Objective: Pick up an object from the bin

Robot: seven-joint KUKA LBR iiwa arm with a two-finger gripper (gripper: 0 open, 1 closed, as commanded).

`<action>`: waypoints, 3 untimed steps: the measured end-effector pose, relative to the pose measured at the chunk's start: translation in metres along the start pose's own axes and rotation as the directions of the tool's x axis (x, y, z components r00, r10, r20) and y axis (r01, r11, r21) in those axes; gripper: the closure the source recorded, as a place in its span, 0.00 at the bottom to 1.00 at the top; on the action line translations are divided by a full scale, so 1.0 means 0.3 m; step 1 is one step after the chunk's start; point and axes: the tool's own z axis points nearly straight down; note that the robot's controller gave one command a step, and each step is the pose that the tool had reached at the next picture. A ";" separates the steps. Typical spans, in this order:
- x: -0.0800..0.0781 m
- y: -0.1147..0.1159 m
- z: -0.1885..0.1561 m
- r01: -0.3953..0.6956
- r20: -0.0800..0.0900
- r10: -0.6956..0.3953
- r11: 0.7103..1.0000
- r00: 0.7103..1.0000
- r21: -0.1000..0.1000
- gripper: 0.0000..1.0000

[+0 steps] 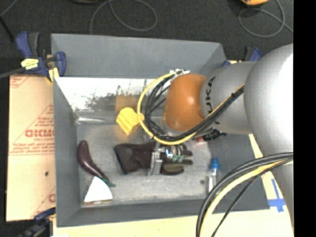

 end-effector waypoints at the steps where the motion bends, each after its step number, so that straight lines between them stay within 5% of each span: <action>1: 0.011 -0.042 -0.001 -0.119 0.001 0.119 0.993 0.993 -0.003 0.00; 2: -0.002 -0.014 -0.003 -0.008 0.005 0.008 1.000 1.000 0.000 0.00; 3: 0.005 -0.041 -0.007 -0.117 0.004 0.117 0.993 0.993 -0.005 1.00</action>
Offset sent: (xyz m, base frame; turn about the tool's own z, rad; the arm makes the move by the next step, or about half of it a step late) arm 0.0000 0.0000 0.0000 0.0000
